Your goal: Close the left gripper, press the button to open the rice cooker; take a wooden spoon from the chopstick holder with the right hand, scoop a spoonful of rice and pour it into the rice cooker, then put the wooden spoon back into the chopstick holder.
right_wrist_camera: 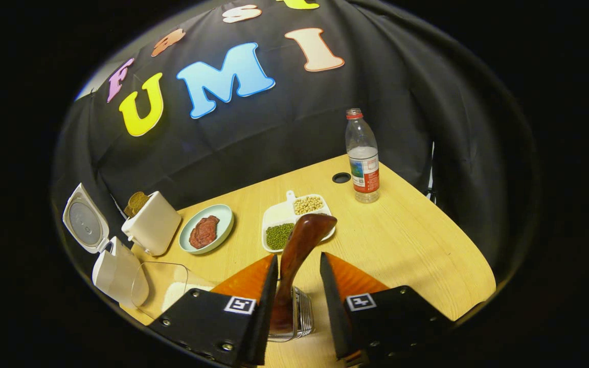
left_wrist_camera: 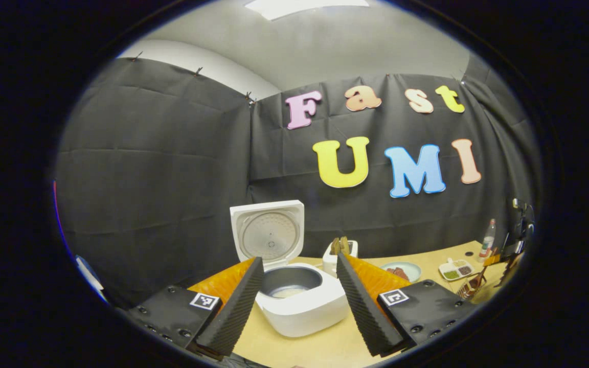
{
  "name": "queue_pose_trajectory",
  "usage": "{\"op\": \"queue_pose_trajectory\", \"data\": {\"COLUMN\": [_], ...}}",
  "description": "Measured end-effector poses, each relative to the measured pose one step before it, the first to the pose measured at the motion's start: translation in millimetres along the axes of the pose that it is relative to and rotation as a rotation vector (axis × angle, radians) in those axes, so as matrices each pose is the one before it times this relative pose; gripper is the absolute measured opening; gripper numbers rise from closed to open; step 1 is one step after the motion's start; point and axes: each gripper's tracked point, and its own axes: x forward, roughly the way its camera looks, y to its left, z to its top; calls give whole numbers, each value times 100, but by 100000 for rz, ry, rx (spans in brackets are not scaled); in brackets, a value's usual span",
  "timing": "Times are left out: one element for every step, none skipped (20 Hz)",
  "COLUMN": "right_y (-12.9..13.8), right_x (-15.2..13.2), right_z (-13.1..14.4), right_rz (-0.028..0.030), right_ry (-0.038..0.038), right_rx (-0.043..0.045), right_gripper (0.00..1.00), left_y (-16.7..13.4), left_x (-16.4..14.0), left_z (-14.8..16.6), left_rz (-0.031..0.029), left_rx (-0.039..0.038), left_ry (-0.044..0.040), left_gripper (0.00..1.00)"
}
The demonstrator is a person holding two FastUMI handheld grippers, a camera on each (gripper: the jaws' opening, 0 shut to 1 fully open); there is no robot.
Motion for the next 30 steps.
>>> {"op": "queue_pose_trajectory", "data": {"right_y": [526, 518, 181, -682, 510, 140, -249, 507, 575, 50, 331, 307, 501, 390, 430, 468, 479, 538, 724, 704, 670, 791, 1126, 1161, 1027, 1073, 965, 829, 871, 1021], "right_x": [-94, 157, 586, -601, 649, -353, 473, -366, -624, -434, -576, -575, -512, -518, -505, -523, -456, -548, -498, -405, -404, -306, -322, -323, -307, -153, 58, -122, 42, -13], "right_z": [-143, -124, -67, 760, -575, 270, -30, -259, -179, 171, 395, 529, 481, 700, 561, 719, 535, 667, 547, 535, 387, 510, 252, 364, 224, 457, 100, -24, -375, -330], "right_rz": [2306, 1992, 108, -3903, 2795, 938, -1579, 1844, -60, -955, -579, -641, -497, -518, -330, -560, -419, -298, 43, 152, -182, 335, 1187, 1498, 1595, 1321, 860, 558, 701, 1266], "right_ry": [1384, 1637, 174, -1021, 1629, 642, -837, 957, -654, -484, -2105, -1384, -1692, -1624, -2187, -2124, -1773, -2298, -1835, -1850, -1631, -1267, -1321, -1151, -1661, -2465, -1837, -1064, -501, -147], "right_rx": [1082, 1101, 203, 1067, 1805, 608, 915, -502, -1767, -2981, -1853, -1470, -615, -1102, -1314, -1939, -2103, -2054, -1935, -1542, -1100, -1023, 19, 260, 629, 632, 658, 944, 928, 750], "right_gripper": [48, 48, 49, 49, 12, 21, 10, 10, 10, 10, 10, 10, 10, 10, 10, 10, 10, 10, 10, 10, 10, 10, 10, 10, 10, 10, 10, 10, 10, 10], "left_y": [-46, 17, -53, 4, 211, 221, 391, 271, 377, 353, 89, 334, 331, 273, 180, 99, 184, 133, 245, 178, 209, 289, 390, 369, 488, 360, 575, 595, 708, 726], "left_x": [19, 68, 29, 161, 10, -27, -80, 86, -23, 131, 100, 58, 217, 89, -21, 53, 98, 181, 220, 77, 10, 189, 181, 184, -41, 107, -37, 88, -6, -15], "left_z": [-345, -57, -82, 57, -54, 15, 188, 125, 13, -22, -183, -100, -268, 5, -2, 25, -200, -55, -31, 103, -99, 100, -81, -250, -305, -252, -139, 5, 5, 79], "left_rz": [-239, -201, -277, 8, 160, 531, 461, 54, 359, 162, -382, 12, -46, -337, -421, -707, -630, -931, -763, -815, -734, -673, -577, -473, -415, -300, -26, -68, 112, 152], "left_rx": [-124, -59, -21, -9, -136, -208, -321, -243, -197, -544, -704, -595, -447, -352, -193, -80, 101, 312, 355, 185, 11, -207, -340, -449, -353, -168, -5, 66, 208, 328], "left_ry": [652, 413, 87, -129, -82, -301, -627, -377, -179, 0, 77, 299, 66, -49, -187, -11, -303, -260, -265, -303, -323, -201, 30, 421, 387, 408, 186, -164, -201, -281], "left_gripper": [92, 92, 100, 100, 100, 98, 96, 94, 92, 92, 100, 99, 98, 98, 100, 92, 92, 92, 100, 92, 92, 100, 97, 94, 92, 92, 92, 96, 100, 92]}}
